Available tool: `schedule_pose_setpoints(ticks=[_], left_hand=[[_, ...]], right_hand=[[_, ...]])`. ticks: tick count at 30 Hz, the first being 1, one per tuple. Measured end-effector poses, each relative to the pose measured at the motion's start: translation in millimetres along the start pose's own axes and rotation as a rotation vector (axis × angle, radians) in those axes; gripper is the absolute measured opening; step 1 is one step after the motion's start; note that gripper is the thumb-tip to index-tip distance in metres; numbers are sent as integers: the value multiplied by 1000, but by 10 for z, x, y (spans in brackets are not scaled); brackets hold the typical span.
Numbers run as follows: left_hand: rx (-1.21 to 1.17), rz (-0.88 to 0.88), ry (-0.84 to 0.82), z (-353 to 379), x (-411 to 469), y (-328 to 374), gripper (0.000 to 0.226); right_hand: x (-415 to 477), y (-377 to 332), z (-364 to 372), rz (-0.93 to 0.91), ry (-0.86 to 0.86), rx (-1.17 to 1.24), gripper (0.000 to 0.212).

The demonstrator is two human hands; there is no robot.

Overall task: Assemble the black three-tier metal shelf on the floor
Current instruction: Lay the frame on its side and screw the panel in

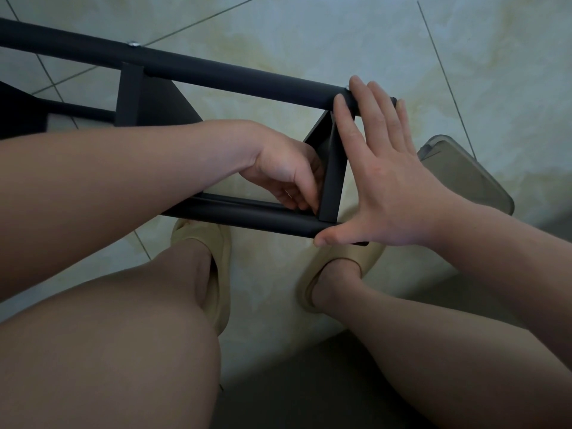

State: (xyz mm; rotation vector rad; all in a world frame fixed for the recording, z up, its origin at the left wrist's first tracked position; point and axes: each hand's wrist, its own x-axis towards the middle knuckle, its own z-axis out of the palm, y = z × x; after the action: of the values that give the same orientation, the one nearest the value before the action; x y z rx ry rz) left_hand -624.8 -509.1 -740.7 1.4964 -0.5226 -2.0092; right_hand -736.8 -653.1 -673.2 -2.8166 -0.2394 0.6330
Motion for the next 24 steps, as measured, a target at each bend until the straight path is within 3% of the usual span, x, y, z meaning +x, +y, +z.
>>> schedule_pose_setpoints(ticks=[5, 9, 12, 15, 19, 21, 24], left_hand=[[25, -20, 55, -70, -52, 23, 18], [335, -118, 388, -205, -206, 57, 22], [500, -54, 624, -229, -465, 90, 15], [531, 35, 820, -175, -852, 118, 5], [631, 50, 1046, -45, -1300, -11, 6], [699, 1, 1141, 48, -1493, -157, 16], [835, -94, 1239, 171, -1731, -455, 42]], right_hand=[[76, 32, -74, -10, -25, -35, 155], [233, 80, -219, 10, -72, -80, 160], [345, 88, -383, 68, -106, -151, 158], [384, 55, -513, 128, -100, -181, 145], [414, -96, -592, 161, -28, -194, 110], [442, -247, -585, 138, -5, -175, 99], [461, -578, -529, 72, -57, -119, 99]])
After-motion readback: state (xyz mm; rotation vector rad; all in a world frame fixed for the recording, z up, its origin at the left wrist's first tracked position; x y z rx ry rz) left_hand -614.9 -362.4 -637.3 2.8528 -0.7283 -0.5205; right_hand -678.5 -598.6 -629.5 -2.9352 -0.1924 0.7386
